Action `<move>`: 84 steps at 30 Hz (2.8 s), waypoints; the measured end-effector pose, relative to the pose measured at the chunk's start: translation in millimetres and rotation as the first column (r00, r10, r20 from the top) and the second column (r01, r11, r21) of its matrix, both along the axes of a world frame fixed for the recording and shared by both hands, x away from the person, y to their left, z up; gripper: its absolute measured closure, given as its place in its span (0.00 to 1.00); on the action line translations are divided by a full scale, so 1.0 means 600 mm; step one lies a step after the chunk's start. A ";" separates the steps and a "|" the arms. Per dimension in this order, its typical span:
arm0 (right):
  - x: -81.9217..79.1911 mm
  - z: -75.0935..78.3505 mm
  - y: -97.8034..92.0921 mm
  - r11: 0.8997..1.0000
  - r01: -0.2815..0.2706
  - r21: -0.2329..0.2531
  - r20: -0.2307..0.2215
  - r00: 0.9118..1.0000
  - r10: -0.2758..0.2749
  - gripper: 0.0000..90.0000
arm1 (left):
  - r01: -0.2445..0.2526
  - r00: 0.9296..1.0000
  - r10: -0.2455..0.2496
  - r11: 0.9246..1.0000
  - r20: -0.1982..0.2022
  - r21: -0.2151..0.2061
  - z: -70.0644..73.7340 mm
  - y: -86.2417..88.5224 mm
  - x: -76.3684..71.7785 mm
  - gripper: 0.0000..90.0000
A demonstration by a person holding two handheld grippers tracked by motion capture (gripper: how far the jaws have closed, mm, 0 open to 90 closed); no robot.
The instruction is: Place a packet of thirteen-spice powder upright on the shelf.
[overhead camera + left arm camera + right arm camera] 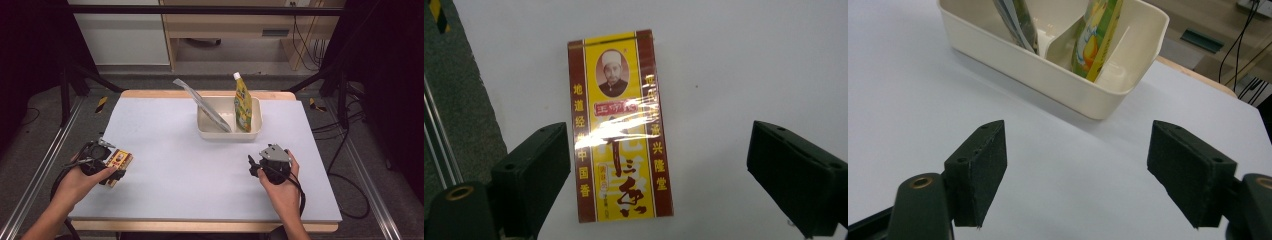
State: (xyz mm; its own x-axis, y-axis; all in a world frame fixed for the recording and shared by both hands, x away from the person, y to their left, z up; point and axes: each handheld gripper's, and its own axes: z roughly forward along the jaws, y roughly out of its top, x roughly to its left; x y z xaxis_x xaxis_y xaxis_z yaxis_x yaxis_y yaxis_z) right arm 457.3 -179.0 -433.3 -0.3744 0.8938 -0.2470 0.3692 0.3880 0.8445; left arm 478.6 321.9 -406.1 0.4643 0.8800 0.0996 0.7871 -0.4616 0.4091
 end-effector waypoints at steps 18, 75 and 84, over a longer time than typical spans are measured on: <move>0.005 -0.009 0.004 1.000 0.011 -0.007 -0.063 0.998 -0.011 0.25 | -0.013 0.993 0.017 0.999 -0.117 0.033 -0.032 0.025 0.022 0.20; 0.003 -0.001 0.016 0.991 -0.060 0.121 -0.136 0.988 0.077 0.23 | 0.462 0.877 -0.472 0.880 0.089 0.112 0.020 -0.261 0.014 0.36; 0.001 0.004 0.016 0.982 -0.089 0.164 -0.134 0.985 0.112 0.28 | 0.538 0.822 -0.555 0.831 0.128 0.141 0.010 -0.338 0.010 0.36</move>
